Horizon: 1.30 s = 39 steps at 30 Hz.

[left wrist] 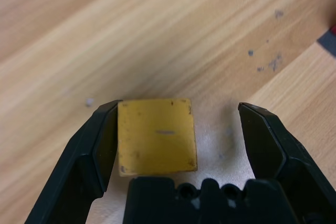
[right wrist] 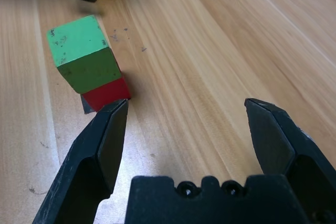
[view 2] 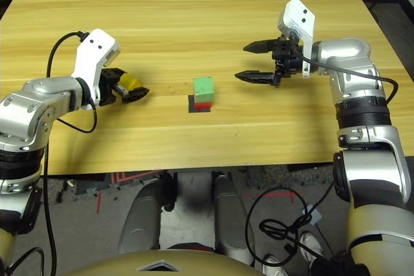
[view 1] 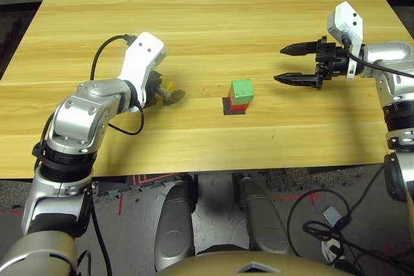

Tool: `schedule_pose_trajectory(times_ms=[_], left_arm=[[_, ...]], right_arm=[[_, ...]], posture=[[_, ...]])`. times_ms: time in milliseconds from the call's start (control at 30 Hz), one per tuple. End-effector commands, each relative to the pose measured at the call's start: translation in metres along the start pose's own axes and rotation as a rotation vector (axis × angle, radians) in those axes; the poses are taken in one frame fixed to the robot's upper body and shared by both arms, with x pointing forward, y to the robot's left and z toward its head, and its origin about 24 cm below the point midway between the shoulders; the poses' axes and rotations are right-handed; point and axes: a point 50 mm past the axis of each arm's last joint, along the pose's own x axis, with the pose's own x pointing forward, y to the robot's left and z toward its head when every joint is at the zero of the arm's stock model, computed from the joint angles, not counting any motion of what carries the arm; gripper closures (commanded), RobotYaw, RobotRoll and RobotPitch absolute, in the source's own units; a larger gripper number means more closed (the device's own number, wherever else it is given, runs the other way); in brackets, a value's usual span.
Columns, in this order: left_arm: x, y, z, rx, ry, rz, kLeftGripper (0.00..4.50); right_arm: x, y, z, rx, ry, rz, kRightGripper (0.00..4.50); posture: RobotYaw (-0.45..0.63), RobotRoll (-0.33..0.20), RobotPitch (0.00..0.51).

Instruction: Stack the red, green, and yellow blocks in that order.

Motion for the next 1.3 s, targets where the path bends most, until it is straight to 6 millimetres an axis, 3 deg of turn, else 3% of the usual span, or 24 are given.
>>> schedule_pose_trajectory(times_ms=[33, 167, 400, 533, 733, 833, 900, 1100, 1300], left_arm=[[0.005, 0.003, -0.008, 0.006, 0.031, 0.015, 0.03], [0.006, 0.007, -0.012, 0.021, 0.048, 0.033, 0.03], [-0.009, 0.022, -0.004, 0.081, 0.062, 0.066, 2.44], [-0.020, 0.029, 0.012, 0.143, 0.043, 0.047, 2.41], [-0.026, 0.018, 0.067, 0.250, -0.081, -0.092, 2.41], [-0.022, 0.003, 0.084, 0.279, -0.099, -0.168, 2.41], [-0.014, -0.020, 0.096, 0.318, -0.131, -0.287, 2.41], [-0.004, -0.054, 0.108, 0.372, -0.159, -0.472, 2.41], [0.000, -0.058, 0.116, 0.404, -0.179, -0.502, 2.41]], right_arm=[[-0.004, 0.004, -0.003, 0.007, 0.004, -0.003, 0.00], [-0.004, 0.005, -0.004, 0.014, 0.003, -0.009, 0.00], [-0.003, 0.004, -0.003, 0.016, 0.002, -0.011, 0.00], [-0.001, 0.003, -0.003, 0.015, 0.001, -0.011, 0.00], [0.002, 0.003, -0.005, 0.019, 0.004, 0.002, 0.00], [0.004, 0.004, -0.006, 0.024, 0.003, 0.004, 0.00], [0.004, 0.005, -0.007, 0.023, 0.001, 0.014, 0.00], [-0.003, 0.012, -0.007, 0.007, -0.008, 0.084, 0.00], [-0.012, 0.024, 0.000, -0.026, -0.058, 0.253, 0.00]], posture=[[0.09, 0.003, 0.258], [0.09, 0.005, 0.261], [0.10, 0.007, 0.260], [0.11, 0.010, 0.257], [0.13, 0.021, 0.255], [0.12, 0.024, 0.251], [0.11, 0.026, 0.247], [0.08, 0.027, 0.243], [0.04, 0.026, 0.243]])
